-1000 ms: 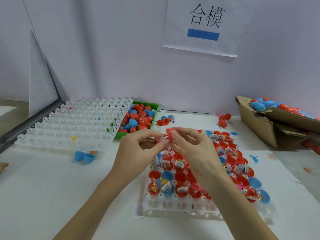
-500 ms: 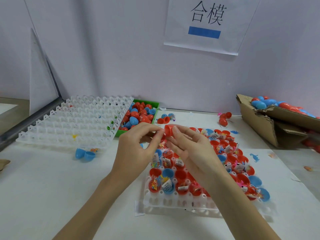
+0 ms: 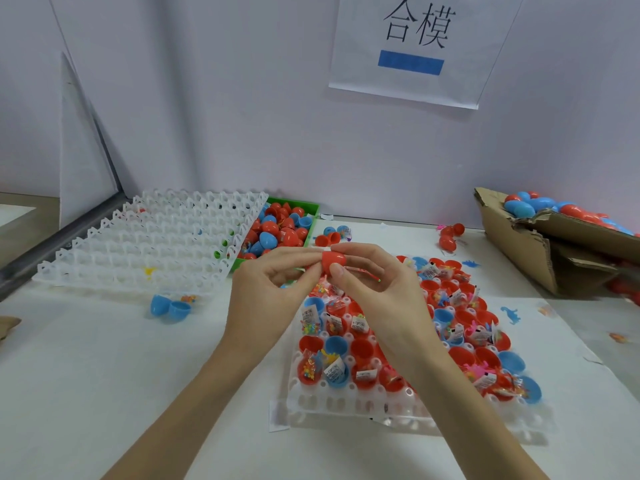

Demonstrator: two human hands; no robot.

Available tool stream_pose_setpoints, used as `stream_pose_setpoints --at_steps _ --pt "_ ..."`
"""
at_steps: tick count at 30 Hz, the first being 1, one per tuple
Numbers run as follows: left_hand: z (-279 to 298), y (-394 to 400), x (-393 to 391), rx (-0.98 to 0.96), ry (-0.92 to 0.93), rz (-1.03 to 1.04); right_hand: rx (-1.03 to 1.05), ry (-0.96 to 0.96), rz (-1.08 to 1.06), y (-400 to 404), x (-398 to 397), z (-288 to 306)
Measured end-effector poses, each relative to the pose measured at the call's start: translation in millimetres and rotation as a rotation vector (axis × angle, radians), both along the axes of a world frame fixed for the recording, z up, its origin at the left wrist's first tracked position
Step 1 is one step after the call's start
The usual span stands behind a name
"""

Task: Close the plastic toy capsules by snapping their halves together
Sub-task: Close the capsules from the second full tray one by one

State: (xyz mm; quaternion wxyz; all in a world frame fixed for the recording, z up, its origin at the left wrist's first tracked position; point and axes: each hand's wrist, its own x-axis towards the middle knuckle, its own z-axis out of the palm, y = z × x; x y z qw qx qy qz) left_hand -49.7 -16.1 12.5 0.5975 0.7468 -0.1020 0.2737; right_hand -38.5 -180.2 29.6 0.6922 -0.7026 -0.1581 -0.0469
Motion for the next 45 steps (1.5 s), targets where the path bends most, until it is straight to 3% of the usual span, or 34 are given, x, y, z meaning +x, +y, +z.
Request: stream_pose_setpoints --at_steps 5,12,19,30,39,42,45 --pt "5.6 1.3 -0.3 -0.319 0.124 -0.071 -0.040 -0.100 -0.050 5.0 -2.4 -2.4" --pt "8.0 0.1 -1.6 -0.232 0.124 -0.221 0.035 -0.151 -0.113 5.4 -3.1 -4.2" --pt "9.4 2.3 -1.6 -0.136 0.014 -0.183 0.028 -0.164 -0.103 4.3 -2.7 -1.5" --pt "8.4 0.1 -2.0 -0.181 0.015 -0.224 0.097 -0.114 -0.105 6.5 -5.3 -3.3" --pt "8.6 0.5 -1.8 -0.178 0.015 -0.219 0.044 -0.191 -0.122 4.1 -3.3 -4.3" --pt "7.0 0.8 -1.1 -0.138 -0.007 -0.183 0.067 -0.140 -0.107 4.3 -2.8 -6.3" --pt "8.1 0.4 -2.5 -0.119 -0.035 -0.155 0.173 0.041 -0.038 4.8 -2.5 -6.1"
